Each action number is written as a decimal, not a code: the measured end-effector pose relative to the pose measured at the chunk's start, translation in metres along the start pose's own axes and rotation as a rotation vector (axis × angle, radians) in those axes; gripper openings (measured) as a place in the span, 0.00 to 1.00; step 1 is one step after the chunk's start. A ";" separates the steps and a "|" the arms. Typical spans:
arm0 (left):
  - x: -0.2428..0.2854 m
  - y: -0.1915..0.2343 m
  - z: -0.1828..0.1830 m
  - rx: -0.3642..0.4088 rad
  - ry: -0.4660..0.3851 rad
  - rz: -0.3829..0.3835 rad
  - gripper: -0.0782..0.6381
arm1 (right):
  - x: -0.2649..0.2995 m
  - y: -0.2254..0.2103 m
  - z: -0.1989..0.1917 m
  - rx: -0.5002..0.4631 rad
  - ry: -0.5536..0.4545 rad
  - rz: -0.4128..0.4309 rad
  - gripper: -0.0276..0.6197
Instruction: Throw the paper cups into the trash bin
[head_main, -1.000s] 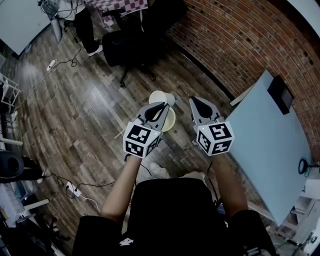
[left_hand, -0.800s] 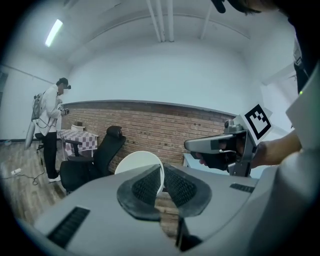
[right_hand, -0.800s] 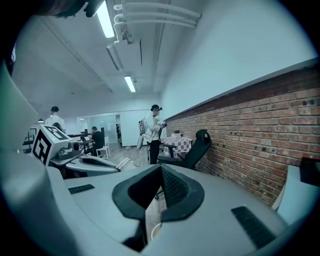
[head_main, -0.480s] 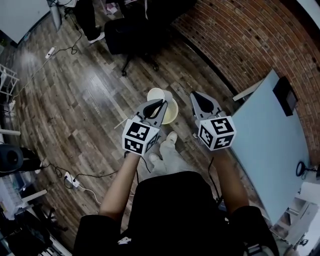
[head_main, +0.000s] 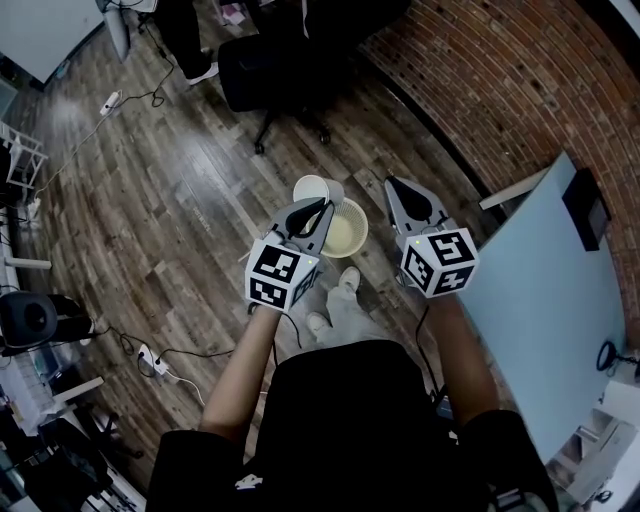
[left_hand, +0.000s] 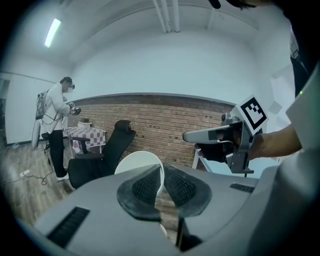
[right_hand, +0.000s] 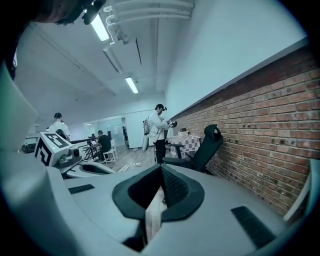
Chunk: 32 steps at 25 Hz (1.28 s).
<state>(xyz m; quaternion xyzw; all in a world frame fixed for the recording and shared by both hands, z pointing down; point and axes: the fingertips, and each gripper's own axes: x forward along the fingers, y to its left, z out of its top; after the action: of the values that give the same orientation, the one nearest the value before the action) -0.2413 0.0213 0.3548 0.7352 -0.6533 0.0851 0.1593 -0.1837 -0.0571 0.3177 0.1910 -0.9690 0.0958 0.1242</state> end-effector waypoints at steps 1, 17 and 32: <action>0.006 0.003 0.002 -0.001 0.001 -0.003 0.15 | 0.004 -0.005 0.002 0.003 -0.001 0.000 0.05; 0.102 0.029 0.021 -0.011 0.052 -0.040 0.15 | 0.061 -0.092 0.011 0.056 -0.002 -0.028 0.05; 0.133 0.055 -0.040 -0.049 0.194 -0.077 0.15 | 0.093 -0.120 -0.046 0.109 0.106 -0.081 0.05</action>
<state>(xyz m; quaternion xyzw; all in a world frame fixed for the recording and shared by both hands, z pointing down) -0.2748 -0.0941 0.4430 0.7437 -0.6082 0.1338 0.2431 -0.2103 -0.1880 0.4037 0.2313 -0.9458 0.1535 0.1685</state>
